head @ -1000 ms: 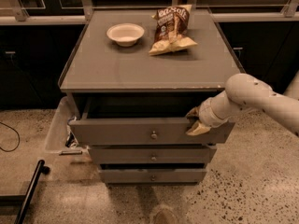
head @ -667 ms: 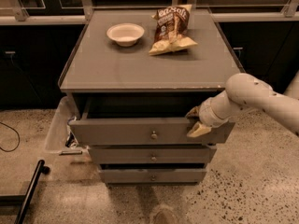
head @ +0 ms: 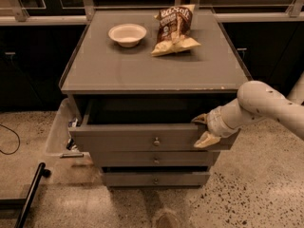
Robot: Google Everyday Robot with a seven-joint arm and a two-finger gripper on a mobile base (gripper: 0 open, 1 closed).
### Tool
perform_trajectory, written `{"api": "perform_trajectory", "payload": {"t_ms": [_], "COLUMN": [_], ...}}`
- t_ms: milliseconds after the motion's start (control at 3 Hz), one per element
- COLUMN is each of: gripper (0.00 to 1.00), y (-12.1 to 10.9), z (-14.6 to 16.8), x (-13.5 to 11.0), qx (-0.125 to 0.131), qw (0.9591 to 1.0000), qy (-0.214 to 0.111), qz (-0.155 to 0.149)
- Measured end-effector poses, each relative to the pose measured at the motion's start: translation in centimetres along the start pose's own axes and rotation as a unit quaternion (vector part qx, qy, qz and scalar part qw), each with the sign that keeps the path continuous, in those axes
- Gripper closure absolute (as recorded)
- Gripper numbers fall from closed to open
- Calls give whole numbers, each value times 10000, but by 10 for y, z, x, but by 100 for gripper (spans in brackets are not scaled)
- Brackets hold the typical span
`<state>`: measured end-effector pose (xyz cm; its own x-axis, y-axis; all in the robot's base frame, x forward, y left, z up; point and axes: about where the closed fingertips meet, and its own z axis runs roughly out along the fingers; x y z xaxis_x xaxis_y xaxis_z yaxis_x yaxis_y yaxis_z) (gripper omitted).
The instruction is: Open top drawer
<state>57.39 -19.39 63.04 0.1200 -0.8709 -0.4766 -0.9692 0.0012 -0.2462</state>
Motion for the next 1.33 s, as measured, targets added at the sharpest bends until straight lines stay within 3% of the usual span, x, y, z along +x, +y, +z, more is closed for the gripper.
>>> {"api": "perform_trajectory", "payload": {"t_ms": [333,667,1000,1333], "gripper": [73,95,0,0], "y": [13,12,12,12], "z": [-4,-7,-7,-7], "x": [-3,-5,-6,-6], "qx": [-62,-62,-62,-66], "qw": [9999,9999,9999,9999], "qy": [-93,-94,-94,-97], "qz": [-29,-29,-30,-29]}}
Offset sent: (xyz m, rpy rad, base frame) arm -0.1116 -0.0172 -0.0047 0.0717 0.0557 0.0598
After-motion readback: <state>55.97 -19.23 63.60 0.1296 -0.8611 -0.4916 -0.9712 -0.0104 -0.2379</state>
